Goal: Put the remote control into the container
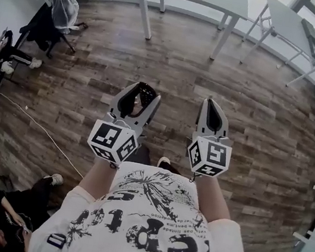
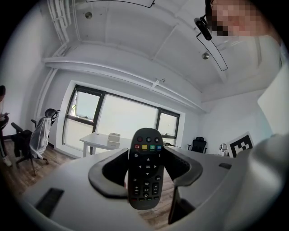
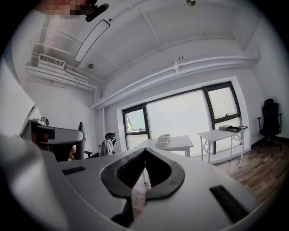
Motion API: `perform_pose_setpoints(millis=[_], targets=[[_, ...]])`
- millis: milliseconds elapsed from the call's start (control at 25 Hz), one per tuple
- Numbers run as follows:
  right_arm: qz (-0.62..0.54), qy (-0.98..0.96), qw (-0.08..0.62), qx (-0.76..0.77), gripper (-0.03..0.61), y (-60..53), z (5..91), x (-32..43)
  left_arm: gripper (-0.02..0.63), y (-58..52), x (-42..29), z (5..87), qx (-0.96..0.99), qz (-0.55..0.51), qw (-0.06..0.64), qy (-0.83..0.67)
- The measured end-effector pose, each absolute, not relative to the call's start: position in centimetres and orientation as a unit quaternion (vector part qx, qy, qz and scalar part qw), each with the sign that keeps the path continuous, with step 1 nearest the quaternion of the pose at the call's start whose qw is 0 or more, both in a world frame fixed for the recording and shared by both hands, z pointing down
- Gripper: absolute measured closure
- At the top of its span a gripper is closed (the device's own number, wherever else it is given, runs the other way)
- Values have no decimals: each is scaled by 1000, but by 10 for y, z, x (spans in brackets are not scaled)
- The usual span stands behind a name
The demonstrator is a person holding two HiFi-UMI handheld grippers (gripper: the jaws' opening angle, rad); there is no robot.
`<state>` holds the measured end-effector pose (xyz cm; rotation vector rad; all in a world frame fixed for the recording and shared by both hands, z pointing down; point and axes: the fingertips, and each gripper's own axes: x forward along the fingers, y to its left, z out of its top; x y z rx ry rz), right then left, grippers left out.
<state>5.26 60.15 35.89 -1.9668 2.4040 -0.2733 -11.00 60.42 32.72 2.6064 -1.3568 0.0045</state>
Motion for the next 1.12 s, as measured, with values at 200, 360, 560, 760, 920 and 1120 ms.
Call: perform_pose_setpoints(millis=[200,360,560,760,920,1120], targets=[[-88,759,6,-645,577,554,365,58,362,554,-94,336,900,11,102,-423],[-74,747,4,-660,577,507,360,47,362,499,-98,331,911,-6,112,-396],[-57,729,4,-683,577,433,345,25,362,415,-116,327,923,-7,114,-367],[-52,723,7,-689,577,363,339,-12,362,341,-142,316,932,-7,117,-342],[-52,723,-1,-689,577,318,342,-35,362,296,-164,319,931,-4,122,-343],[-52,733,-21,-678,577,273,345,-43,362,255,-179,327,923,-7,142,-357]])
